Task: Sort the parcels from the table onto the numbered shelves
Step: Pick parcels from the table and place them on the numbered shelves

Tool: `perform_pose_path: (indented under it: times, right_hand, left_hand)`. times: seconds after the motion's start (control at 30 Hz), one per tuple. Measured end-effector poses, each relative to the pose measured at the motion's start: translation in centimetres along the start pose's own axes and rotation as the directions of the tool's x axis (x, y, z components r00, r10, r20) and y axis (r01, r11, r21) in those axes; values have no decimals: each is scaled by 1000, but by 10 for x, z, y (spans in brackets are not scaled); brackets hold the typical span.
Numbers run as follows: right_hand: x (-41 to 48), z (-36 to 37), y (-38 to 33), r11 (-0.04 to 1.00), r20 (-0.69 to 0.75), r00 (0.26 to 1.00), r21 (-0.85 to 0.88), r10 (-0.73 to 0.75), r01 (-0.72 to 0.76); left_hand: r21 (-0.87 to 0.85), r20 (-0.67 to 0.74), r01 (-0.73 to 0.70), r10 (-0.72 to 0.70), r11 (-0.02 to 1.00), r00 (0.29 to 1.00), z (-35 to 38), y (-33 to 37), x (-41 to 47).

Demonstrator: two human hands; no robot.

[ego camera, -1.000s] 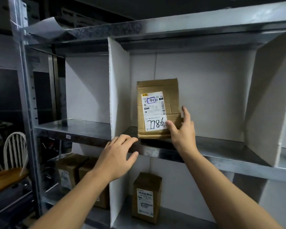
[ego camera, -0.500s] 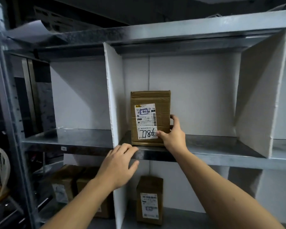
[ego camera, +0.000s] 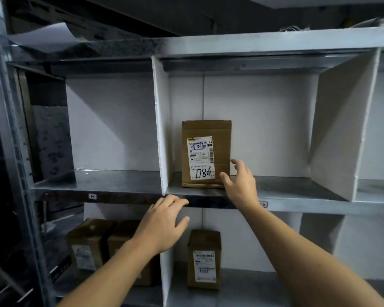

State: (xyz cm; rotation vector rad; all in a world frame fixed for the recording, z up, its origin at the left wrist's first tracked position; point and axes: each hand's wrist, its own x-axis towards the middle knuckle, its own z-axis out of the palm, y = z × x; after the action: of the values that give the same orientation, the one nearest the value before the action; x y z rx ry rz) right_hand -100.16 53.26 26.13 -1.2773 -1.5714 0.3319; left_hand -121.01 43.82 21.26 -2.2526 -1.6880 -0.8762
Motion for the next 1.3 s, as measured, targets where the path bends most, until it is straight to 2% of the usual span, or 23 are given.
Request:
perform_pose_path:
  times: [0.1, 0.17, 0.23, 0.3, 0.43, 0.5, 0.83, 1.1, 1.3]
  right_hand:
    - [-40, -13, 14, 956, 7, 980, -218, -198, 194]
    - [-68, -24, 32, 861, 37, 948, -408, -317, 304]
    - [-93, -39, 50, 754, 84, 924, -553, -372, 354]
    - [-118, -56, 70, 675, 132, 930, -654, -342, 341]
    - [-165, -98, 110, 562, 208, 968, -789, -139, 250]
    - [-185, -123, 128, 525, 202, 979, -829, -42, 193]
    - [-281, -284, 204, 356, -44, 975, -926, 216, -121]
    - [-381, -465, 252, 200, -253, 883, -914, 395, -352]
    - [-471, -600, 273, 54, -451, 761, -844, 466, -533]
  left_hand:
    - [-67, 16, -32, 33, 997, 999, 9, 5, -11]
    - [-97, 21, -76, 79, 992, 997, 19, 14, -18]
    - [-103, 42, -111, 116, 988, 992, 33, 26, -25]
    - [-95, 81, -138, 146, 986, 986, 49, 42, -29]
    - [-74, 144, -220, 229, 973, 963, 88, 85, -35]
    - [-80, 192, -258, 269, 963, 944, 106, 113, -38]
    - [-201, 291, -499, 538, 843, 791, 181, 308, -47]
    - [-321, 312, -627, 704, 710, 638, 224, 523, -84]
    - [-439, 252, -696, 822, 567, 510, 245, 689, -137]
